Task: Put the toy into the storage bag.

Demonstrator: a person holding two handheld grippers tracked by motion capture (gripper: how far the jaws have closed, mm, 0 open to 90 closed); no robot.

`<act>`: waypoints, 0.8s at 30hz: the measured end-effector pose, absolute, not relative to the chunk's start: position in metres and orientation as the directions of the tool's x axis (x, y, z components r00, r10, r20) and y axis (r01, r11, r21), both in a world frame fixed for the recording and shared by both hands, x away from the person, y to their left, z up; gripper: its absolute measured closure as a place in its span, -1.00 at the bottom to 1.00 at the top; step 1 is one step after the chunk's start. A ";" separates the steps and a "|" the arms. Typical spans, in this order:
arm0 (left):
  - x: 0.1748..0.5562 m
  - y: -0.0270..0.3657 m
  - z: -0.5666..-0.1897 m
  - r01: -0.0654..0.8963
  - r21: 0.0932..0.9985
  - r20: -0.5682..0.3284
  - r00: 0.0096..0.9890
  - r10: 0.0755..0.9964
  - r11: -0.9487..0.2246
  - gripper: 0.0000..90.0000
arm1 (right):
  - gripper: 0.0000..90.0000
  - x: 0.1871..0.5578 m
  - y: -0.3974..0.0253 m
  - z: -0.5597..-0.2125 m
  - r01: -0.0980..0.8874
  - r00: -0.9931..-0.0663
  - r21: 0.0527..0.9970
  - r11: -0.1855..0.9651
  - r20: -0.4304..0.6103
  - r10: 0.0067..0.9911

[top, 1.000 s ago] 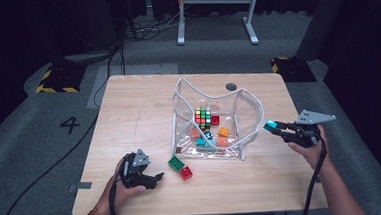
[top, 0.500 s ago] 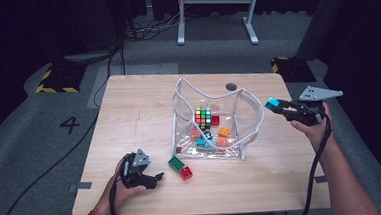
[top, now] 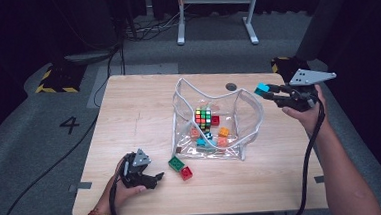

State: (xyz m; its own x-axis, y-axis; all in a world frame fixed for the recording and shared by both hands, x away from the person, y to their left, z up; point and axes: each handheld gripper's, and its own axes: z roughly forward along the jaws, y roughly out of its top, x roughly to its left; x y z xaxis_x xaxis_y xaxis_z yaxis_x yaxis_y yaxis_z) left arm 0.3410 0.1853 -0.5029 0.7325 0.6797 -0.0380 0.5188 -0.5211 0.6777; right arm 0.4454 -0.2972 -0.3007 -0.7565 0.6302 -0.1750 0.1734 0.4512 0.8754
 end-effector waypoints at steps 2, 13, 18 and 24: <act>0.341 0.185 -0.503 0.521 0.678 -0.041 0.731 0.681 -0.518 -0.69 | 0.52 0.445 -0.291 -0.299 0.171 -0.768 0.876 0.452 -0.169 0.618; 0.341 0.185 -0.503 0.518 0.678 -0.036 0.733 0.679 -0.522 -0.69 | 0.52 0.445 -0.250 -0.304 0.103 -0.870 0.854 0.510 -0.172 0.463; 0.341 0.185 -0.503 0.521 0.678 -0.041 0.731 0.681 -0.518 -0.69 | 0.52 0.442 -0.231 -0.309 0.082 -0.903 0.830 0.552 -0.172 0.394; 0.341 0.185 -0.503 0.518 0.677 -0.037 0.733 0.680 -0.522 -0.69 | 0.52 0.441 -0.207 -0.317 0.062 -0.931 0.768 0.637 -0.185 0.313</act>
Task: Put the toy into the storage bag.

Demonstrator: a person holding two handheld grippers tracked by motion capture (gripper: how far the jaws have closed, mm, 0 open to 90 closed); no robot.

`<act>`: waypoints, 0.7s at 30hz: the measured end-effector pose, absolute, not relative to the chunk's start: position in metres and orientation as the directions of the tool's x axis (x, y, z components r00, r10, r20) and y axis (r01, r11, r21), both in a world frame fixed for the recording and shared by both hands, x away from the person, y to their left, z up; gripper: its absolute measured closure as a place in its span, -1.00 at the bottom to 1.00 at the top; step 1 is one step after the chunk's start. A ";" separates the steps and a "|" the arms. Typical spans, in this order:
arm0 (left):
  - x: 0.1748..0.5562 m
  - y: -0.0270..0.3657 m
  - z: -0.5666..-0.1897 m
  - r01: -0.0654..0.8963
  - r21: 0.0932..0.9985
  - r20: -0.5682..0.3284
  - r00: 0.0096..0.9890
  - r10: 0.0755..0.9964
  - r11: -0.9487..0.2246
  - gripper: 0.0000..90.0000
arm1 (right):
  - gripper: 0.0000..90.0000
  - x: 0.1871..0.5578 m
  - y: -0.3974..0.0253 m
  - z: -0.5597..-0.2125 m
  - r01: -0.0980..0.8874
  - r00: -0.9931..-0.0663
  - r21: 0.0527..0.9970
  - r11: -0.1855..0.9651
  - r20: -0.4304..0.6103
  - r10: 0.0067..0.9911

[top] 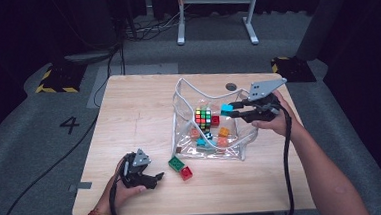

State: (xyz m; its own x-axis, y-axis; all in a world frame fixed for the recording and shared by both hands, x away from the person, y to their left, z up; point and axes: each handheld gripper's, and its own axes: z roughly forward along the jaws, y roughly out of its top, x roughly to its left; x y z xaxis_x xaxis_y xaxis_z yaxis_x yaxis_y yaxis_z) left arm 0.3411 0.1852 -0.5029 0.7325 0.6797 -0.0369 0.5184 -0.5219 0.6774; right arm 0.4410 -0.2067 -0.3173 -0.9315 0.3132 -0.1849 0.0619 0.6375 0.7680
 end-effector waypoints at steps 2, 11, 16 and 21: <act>0.341 0.185 -0.503 0.517 0.678 -0.035 0.732 0.680 -0.523 -0.69 | 0.52 0.444 -0.200 -0.320 0.067 -0.936 0.723 0.687 -0.194 0.295; 0.341 0.185 -0.503 0.516 0.677 -0.034 0.733 0.679 -0.524 -0.69 | 0.52 0.461 -0.181 -0.331 0.106 -0.952 0.576 0.811 -0.176 0.249; 0.341 0.185 -0.503 0.516 0.678 -0.033 0.733 0.679 -0.524 -0.69 | 0.52 0.469 -0.177 -0.337 0.133 -0.955 0.505 0.853 -0.166 0.247; 0.341 0.185 -0.503 0.516 0.678 -0.034 0.733 0.679 -0.524 -0.69 | 0.52 0.476 -0.174 -0.341 0.145 -0.957 0.445 0.884 -0.164 0.240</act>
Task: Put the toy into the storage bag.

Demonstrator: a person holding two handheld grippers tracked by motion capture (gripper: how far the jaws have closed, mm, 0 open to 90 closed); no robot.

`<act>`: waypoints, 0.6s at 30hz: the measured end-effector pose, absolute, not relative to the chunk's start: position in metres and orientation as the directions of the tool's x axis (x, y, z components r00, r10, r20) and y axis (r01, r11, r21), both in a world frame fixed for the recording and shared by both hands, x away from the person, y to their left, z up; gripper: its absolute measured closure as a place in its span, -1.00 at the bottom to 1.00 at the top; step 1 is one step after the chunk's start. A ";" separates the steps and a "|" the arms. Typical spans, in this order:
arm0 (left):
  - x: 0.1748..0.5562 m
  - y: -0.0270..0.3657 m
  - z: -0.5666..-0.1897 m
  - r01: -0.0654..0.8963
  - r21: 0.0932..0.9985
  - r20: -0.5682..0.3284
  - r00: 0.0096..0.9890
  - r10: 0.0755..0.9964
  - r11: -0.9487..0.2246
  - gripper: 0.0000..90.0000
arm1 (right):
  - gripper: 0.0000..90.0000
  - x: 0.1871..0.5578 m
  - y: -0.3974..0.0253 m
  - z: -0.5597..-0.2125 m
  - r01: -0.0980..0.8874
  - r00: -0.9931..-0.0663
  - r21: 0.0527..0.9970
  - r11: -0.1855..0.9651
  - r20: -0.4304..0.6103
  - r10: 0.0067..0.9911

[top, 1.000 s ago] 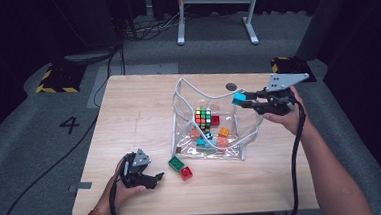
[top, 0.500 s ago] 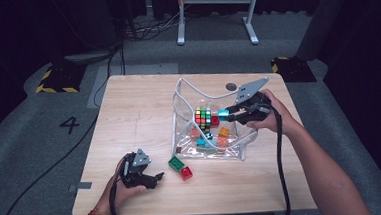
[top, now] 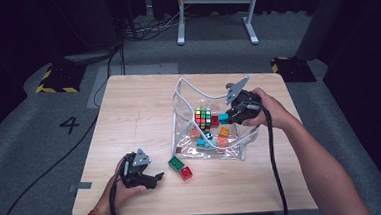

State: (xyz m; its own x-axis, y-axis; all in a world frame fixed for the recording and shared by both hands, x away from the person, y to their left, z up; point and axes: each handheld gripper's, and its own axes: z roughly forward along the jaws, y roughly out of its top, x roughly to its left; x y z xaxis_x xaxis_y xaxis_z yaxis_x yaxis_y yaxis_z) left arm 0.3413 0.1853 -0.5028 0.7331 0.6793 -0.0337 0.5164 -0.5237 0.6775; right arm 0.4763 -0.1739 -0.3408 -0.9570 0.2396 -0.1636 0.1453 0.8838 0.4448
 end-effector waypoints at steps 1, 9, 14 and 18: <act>0.341 0.185 -0.503 0.516 0.678 -0.033 0.733 0.679 -0.524 -0.69 | 0.52 0.477 -0.174 -0.341 0.159 -0.956 0.429 0.889 -0.157 0.246; 0.341 0.185 -0.503 0.518 0.678 -0.036 0.733 0.680 -0.523 -0.69 | 0.51 0.484 -0.190 -0.352 0.224 -0.950 0.278 0.934 -0.151 0.273; 0.341 0.185 -0.503 0.516 0.678 -0.033 0.733 0.679 -0.524 -0.69 | 0.51 0.483 -0.200 -0.351 0.228 -0.947 0.307 0.924 -0.151 0.284; 0.341 0.185 -0.503 0.517 0.678 -0.034 0.733 0.680 -0.523 -0.69 | 0.50 0.481 -0.200 -0.350 0.227 -0.946 0.317 0.921 -0.153 0.285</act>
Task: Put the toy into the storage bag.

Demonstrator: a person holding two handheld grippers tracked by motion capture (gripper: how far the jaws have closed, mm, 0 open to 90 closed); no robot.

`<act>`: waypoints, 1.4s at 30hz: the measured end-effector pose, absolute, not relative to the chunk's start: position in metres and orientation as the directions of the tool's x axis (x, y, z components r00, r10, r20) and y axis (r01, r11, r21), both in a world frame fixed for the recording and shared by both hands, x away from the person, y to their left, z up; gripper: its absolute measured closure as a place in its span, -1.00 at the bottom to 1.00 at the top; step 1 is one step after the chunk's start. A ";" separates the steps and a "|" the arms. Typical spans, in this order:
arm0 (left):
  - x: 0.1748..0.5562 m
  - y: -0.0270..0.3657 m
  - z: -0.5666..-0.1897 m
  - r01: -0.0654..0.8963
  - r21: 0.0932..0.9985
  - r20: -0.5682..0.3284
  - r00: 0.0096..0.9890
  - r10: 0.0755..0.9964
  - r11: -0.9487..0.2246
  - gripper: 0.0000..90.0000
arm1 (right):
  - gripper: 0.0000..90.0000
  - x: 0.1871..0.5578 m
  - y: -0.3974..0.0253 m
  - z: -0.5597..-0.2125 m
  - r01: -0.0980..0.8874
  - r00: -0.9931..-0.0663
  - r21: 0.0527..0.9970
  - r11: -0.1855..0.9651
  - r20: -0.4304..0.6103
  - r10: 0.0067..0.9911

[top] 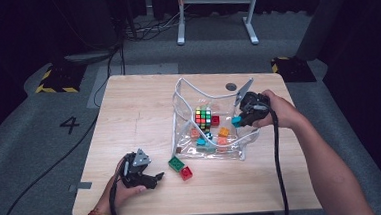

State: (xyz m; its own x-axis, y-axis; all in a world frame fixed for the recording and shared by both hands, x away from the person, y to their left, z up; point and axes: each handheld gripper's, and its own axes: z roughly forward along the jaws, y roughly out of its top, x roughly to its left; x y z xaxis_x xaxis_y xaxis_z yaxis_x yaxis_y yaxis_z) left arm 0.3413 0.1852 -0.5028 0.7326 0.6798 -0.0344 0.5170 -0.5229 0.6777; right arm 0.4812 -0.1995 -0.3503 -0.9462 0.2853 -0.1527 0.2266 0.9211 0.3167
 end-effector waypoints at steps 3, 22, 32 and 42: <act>0.341 0.185 -0.503 0.518 0.678 -0.035 0.732 0.680 -0.522 -0.69 | 0.46 0.480 -0.199 -0.350 0.227 -0.946 0.332 0.915 -0.148 0.288; 0.341 0.185 -0.503 0.519 0.677 -0.037 0.733 0.680 -0.522 -0.69 | -0.16 0.439 -0.258 -0.318 0.191 -0.864 0.731 0.655 -0.191 0.466; 0.341 0.185 -0.503 0.519 0.677 -0.037 0.732 0.680 -0.522 -0.69 | -0.31 0.413 -0.282 -0.312 0.178 -0.808 0.813 0.554 -0.201 0.554; 0.341 0.185 -0.503 0.519 0.677 -0.036 0.732 0.680 -0.522 -0.69 | -0.35 0.386 -0.309 -0.317 0.150 -0.774 0.852 0.502 -0.214 0.596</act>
